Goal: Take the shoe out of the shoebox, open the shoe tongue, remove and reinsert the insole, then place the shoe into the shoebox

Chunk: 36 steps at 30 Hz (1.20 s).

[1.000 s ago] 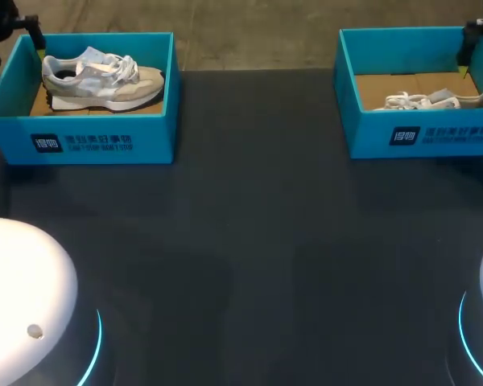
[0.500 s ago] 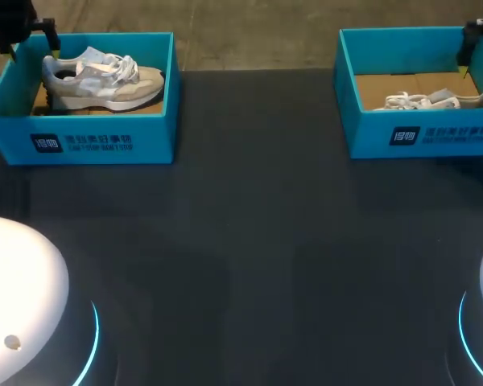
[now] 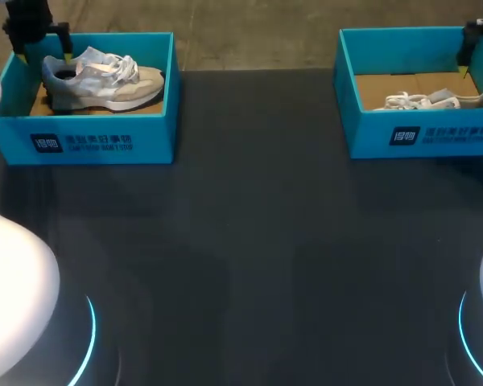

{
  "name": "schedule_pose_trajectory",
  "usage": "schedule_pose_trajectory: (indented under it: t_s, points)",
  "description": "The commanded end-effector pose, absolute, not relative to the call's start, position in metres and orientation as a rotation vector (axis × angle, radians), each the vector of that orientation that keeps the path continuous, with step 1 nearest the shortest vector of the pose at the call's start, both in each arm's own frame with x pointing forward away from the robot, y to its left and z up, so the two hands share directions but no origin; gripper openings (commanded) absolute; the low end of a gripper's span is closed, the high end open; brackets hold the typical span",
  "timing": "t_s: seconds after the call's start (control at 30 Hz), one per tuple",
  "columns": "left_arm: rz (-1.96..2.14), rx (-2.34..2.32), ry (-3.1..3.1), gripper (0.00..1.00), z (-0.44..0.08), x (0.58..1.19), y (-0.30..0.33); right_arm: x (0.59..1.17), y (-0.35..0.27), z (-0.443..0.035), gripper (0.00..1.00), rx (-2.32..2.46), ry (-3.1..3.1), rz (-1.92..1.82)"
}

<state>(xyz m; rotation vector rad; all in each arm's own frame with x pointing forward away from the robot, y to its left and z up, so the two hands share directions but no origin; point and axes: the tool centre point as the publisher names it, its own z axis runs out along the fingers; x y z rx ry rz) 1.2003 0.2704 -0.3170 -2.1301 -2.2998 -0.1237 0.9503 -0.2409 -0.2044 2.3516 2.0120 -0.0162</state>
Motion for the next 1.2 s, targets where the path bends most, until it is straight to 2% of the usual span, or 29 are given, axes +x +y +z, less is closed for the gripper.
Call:
schedule_pose_trajectory:
  t_s: [0.03, 1.2]
  points:
    - [-0.069, -2.113, -2.281, 1.0, -0.33, 1.212, 0.27, 0.95, -0.241, -0.205, 1.0, 2.351, 2.01, -0.017]
    - [-0.01, -2.069, -2.31, 1.0, -0.371, 1.203, 0.271, 0.95, -0.241, -0.205, 1.0, 2.351, 2.01, -0.017]
